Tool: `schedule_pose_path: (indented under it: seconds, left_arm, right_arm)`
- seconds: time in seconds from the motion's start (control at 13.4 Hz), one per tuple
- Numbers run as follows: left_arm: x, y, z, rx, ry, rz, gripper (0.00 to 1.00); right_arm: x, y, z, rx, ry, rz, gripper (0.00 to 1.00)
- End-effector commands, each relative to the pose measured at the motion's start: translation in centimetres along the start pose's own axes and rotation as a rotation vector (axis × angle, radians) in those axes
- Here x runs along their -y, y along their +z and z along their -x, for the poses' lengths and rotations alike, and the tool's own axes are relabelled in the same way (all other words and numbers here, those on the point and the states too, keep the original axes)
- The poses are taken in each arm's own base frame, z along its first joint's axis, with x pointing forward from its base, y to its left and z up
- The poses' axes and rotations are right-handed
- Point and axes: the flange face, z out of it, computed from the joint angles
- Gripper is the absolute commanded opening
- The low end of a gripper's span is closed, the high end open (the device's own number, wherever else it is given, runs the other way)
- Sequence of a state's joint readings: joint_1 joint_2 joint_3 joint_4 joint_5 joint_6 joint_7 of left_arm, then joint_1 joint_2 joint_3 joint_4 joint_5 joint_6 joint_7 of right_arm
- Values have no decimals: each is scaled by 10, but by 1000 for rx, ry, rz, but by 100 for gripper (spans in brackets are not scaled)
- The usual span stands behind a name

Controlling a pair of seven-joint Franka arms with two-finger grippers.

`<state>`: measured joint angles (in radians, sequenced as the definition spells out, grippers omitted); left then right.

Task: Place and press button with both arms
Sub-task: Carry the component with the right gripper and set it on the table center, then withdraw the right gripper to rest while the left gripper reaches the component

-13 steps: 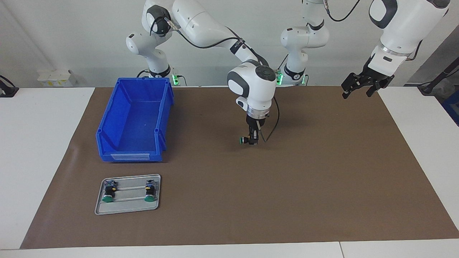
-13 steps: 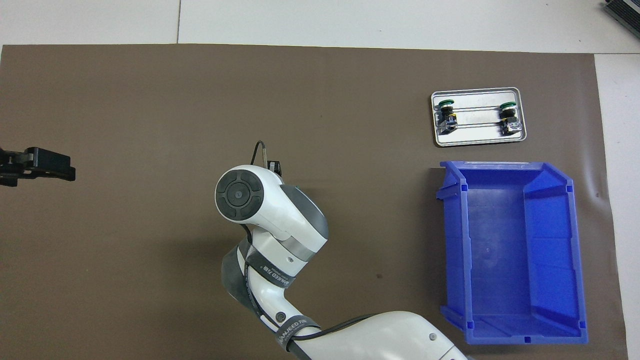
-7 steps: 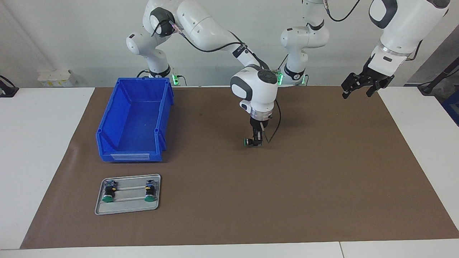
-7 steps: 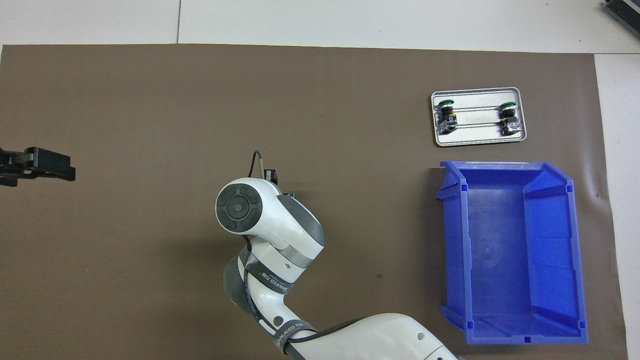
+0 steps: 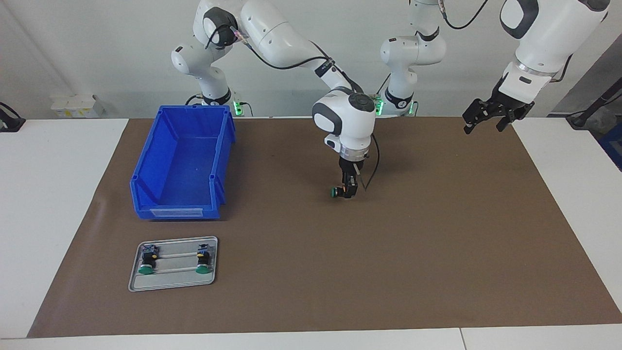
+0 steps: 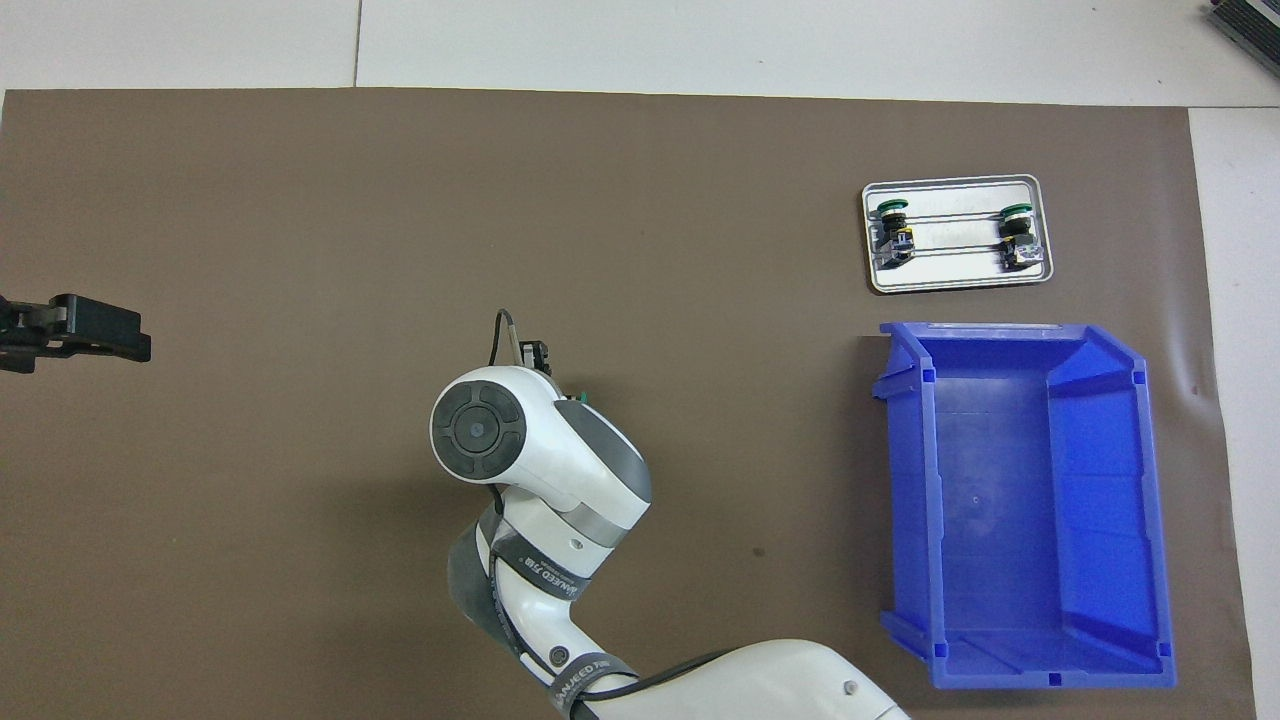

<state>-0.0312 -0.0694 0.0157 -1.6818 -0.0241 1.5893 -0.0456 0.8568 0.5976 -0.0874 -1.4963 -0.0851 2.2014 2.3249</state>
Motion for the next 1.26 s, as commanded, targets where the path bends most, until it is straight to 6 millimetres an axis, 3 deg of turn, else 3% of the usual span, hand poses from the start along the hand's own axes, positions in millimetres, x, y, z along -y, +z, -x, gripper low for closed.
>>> schedule_pose_path:
  seconds: [0.0, 0.22, 0.52, 0.67, 0.97, 1.19]
  left_arm:
    - [-5, -1, 10, 1, 11, 10, 100]
    - [-8, -4, 8, -15, 21, 9, 100]
    - [-9, -4, 8, -21, 34, 9, 100]
    - [-19, 0, 5, -45, 107, 9, 100]
    - [-75, 3, 8, -83, 364, 21, 100]
    - [-128, 28, 17, -129, 523, 23, 100]
  right_arm:
    - [12, -64, -58, 23, -119, -35, 100]
    - [25, -114, -134, 39, -260, -57, 100]
    - [52, -138, -227, -3, -540, -5, 100]
    - [65, -157, -285, -16, -685, 5, 100]
    - [79, -181, -393, -14, -1004, 16, 100]
    - [77, -202, -456, -28, -1161, 20, 100]
